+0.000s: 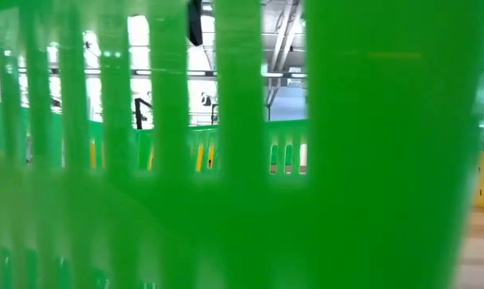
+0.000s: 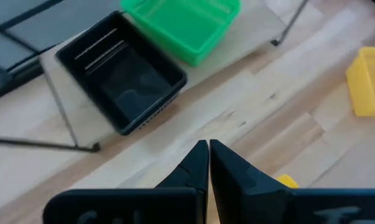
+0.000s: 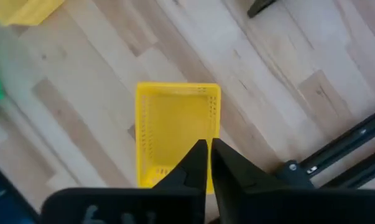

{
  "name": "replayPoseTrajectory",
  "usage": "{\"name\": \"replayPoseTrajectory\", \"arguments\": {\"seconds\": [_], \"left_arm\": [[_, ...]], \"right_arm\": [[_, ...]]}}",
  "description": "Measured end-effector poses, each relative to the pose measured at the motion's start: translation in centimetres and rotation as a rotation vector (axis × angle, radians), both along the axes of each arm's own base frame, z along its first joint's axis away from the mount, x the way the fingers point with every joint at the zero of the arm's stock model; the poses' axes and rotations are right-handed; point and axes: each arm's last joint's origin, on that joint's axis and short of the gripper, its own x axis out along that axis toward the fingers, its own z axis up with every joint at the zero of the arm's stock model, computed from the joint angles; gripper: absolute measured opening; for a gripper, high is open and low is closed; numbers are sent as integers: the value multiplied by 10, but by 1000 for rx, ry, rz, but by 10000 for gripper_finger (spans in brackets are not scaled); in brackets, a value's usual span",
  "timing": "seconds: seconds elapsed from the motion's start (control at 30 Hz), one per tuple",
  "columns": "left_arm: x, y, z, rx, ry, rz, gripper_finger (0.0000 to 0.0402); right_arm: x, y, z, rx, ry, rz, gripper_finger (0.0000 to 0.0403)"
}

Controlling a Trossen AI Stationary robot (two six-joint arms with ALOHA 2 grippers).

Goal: Stack baskets on shelf by color
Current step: Move the top right yellow bin to the center of the table

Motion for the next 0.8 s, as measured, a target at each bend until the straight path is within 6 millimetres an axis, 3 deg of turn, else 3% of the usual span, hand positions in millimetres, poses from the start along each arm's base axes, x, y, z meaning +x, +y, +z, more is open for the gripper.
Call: {"name": "replayPoseTrajectory", "arguments": {"seconds": [0.2, 0.43, 0.8], "left_arm": [[7, 9, 2, 50, 47, -148, 0], [12, 32, 2, 57, 118, -279, 0], [19, 54, 6, 74, 85, -315, 0]], "right_arm": [[7, 2, -30, 3, 104, -101, 88], [0, 2, -67, 23, 218, -251, 143], [4, -4, -115, 52, 156, -194, 177]]}}
